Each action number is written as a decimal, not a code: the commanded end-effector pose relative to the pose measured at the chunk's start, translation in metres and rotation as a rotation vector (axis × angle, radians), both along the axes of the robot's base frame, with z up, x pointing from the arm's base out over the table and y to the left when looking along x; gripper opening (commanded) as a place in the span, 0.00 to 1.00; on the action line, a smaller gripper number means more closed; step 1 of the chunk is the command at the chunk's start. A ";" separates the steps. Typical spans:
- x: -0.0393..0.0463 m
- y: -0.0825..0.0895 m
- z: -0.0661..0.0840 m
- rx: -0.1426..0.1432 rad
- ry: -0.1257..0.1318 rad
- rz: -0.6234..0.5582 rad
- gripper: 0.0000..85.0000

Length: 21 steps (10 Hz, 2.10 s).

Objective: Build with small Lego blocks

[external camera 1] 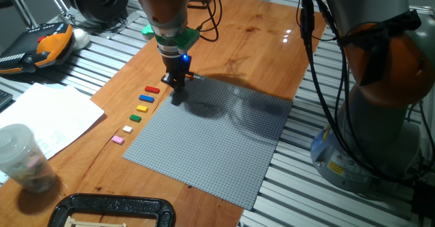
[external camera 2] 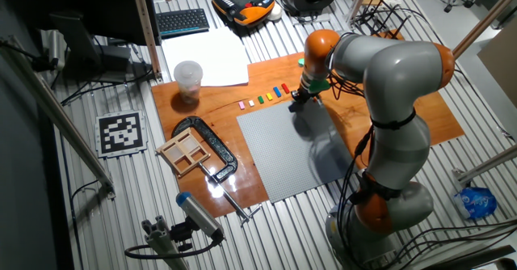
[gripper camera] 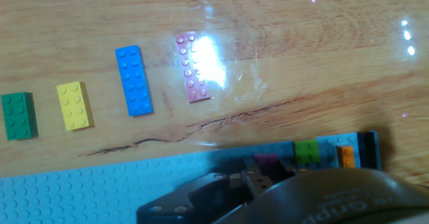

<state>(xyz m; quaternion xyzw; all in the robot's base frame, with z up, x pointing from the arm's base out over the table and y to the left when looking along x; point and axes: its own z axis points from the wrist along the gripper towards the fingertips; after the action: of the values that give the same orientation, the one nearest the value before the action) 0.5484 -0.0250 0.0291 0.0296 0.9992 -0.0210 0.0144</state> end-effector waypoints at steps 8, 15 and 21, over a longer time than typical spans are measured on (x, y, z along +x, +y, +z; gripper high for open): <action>0.0018 -0.001 -0.007 0.012 0.000 0.020 0.00; -0.0001 0.003 -0.006 0.017 -0.002 -0.009 0.40; -0.0028 0.007 0.001 0.011 0.003 -0.027 0.40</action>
<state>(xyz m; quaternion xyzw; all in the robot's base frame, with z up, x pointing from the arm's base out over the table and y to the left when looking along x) 0.5443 -0.0179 0.0297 0.0428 0.9989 -0.0160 0.0109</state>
